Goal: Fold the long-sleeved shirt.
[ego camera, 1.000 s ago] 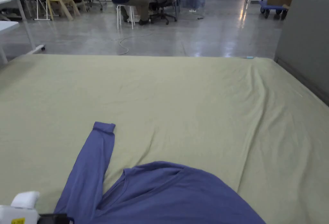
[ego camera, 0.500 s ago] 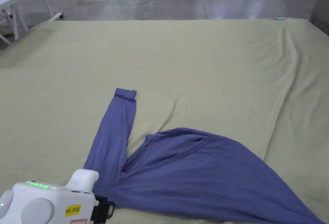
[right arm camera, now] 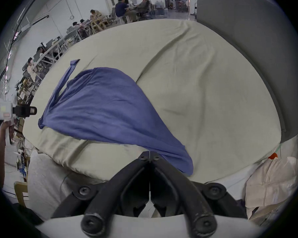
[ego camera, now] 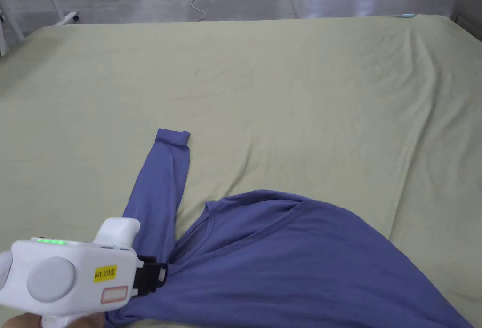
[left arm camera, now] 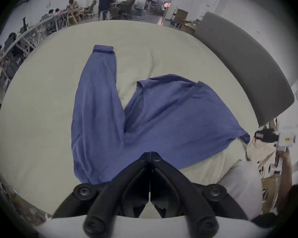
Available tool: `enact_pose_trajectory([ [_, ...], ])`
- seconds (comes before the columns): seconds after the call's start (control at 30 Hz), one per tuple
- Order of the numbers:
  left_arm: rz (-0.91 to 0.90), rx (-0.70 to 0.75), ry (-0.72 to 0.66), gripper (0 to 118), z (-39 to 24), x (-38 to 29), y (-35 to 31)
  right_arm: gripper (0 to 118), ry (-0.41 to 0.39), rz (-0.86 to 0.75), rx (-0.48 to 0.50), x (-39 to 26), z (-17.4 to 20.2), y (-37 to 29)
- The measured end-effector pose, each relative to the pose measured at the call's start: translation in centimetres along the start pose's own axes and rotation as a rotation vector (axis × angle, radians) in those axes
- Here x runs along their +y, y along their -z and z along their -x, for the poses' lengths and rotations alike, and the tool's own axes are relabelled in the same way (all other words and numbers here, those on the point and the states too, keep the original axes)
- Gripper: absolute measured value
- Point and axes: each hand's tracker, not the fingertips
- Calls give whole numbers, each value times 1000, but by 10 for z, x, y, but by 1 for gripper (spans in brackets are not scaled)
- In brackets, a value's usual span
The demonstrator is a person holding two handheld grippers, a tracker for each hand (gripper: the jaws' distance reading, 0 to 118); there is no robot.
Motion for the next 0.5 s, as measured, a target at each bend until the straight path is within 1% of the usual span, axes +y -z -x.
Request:
enact_pose_trajectory([
  [0.03, -16, 11, -14, 0, 5, 10, 4, 0, -5, 1, 0, 2, 3, 1],
  [0.07, -50, 27, -25, 21, 12, 25, 7, 0, -9, -2, 2, 4, 5, 1],
  [0.1, -88, 130, -17, 88, 18, 41, 11, 0, -10, -5, 6, 5, 6, 1],
  [0.13, -89, 180, -41, 118, 24, 61, 23, 0, -10, -8, 14, 6, 8, 1],
  [0.17, -87, 164, -44, 113, 32, 76, 36, 0, -9, -12, 18, 6, 10, 2],
  [0.2, -187, 92, -87, 113, 42, 99, 45, 0, -8, -16, 21, 6, 11, 2],
  [0.23, -130, 169, -139, 115, 55, 119, 62, 0, -8, -17, 22, 5, 11, 2],
  [0.3, -104, 245, -218, 115, 77, 148, 97, 0, -7, -10, 11, 5, 18, 2],
  [0.33, -102, 263, -237, 115, 70, 148, 98, 0, -4, -3, 2, 3, 17, 3],
  [0.4, -51, 332, -264, 114, 82, 155, 125, 0, 0, 13, -21, -1, 11, 3],
  [0.43, -10, 352, -293, 110, 92, 155, 141, 0, 2, 22, -37, -2, 12, 1],
  [0.47, 23, 343, -309, 105, 101, 153, 155, 0, 2, 26, -48, -3, 9, -1],
  [0.5, 75, 336, -295, 105, 104, 147, 164, 0, 2, 30, -55, -4, 6, -2],
])
